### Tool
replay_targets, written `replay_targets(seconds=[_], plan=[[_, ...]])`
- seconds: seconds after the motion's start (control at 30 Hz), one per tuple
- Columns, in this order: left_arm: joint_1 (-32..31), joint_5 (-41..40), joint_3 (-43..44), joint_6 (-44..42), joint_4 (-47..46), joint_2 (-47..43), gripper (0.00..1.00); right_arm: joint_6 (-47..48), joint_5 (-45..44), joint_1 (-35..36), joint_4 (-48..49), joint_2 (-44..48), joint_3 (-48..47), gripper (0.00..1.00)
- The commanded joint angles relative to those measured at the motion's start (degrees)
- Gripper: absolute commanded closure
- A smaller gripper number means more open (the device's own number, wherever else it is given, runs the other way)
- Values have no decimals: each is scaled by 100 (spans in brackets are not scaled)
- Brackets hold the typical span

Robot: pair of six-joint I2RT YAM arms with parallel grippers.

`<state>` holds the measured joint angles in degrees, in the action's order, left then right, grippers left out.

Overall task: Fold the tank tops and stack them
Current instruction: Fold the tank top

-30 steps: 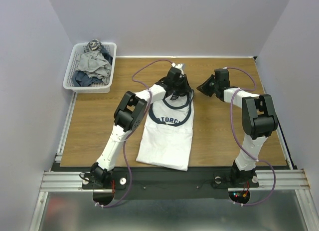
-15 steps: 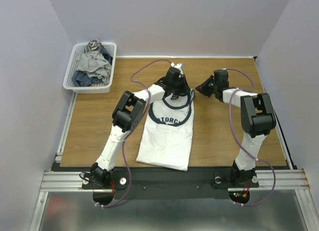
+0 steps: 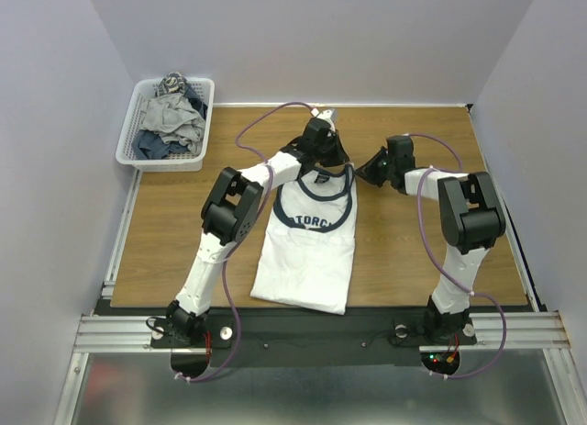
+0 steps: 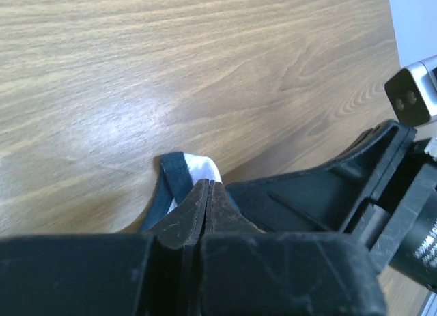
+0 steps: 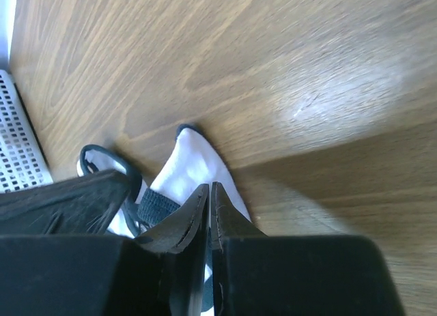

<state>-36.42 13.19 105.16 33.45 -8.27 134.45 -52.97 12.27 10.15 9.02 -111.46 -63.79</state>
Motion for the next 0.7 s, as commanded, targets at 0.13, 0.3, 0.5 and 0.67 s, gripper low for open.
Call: replay_targets(seconds=[0.13,0.3,0.5,0.67], plan=[[-110,228,741,-120,238,564,100,-91,-146,189,346,318,-54,90],[-154,412,962,-23,230,836,100,-117,-155,250,338,204,-72,90],[-119,298,1120,-14,203,723,92,-135,-278,286,346,-147,-72,91],[3,298,1226,-58,72,504,73,-100,-313,286,346,-350,-81,91]])
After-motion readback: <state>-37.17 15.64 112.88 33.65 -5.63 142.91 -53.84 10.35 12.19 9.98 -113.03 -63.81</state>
